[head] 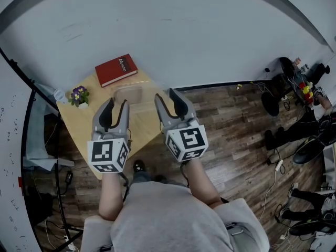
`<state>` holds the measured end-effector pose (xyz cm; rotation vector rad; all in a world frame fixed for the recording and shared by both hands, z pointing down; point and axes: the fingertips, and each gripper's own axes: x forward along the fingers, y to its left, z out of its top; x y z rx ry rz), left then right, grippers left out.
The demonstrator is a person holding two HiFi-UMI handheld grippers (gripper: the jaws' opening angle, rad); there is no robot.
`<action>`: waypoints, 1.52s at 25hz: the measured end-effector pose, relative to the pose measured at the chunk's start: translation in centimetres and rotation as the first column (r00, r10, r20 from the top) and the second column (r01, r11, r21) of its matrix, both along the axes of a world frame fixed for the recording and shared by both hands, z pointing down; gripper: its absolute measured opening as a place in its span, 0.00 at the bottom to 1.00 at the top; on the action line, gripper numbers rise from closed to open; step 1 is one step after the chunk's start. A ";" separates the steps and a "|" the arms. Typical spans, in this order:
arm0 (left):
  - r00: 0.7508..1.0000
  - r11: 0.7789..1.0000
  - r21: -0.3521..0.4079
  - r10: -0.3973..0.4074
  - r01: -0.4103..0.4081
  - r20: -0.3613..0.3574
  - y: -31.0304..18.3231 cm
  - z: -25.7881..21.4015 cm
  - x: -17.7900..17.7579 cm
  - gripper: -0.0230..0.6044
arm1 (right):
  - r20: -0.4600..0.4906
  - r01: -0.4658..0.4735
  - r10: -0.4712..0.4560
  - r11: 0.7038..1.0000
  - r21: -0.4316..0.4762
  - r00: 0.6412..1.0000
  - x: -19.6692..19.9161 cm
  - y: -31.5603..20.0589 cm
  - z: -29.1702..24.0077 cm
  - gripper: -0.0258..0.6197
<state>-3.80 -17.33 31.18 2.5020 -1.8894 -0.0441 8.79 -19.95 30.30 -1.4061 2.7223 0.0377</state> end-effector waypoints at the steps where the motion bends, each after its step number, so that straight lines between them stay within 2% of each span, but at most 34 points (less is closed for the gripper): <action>1: 1.000 1.000 0.002 0.001 -0.001 0.000 0.2 0.0 0.2 0.27 | 0.000 -0.002 0.002 1.000 0.004 1.000 0.2 0.2 -0.1 0.28; 23: 1.000 1.000 0.023 0.018 -0.018 0.001 1.6 -0.8 2.5 0.27 | -0.003 -0.016 0.017 0.998 0.055 1.000 2.5 2.1 -1.1 0.27; 38: 1.000 1.000 0.021 0.015 -0.015 0.004 1.7 -0.7 1.9 0.27 | -0.005 -0.014 0.014 0.998 0.059 1.000 1.8 2.1 -1.2 0.27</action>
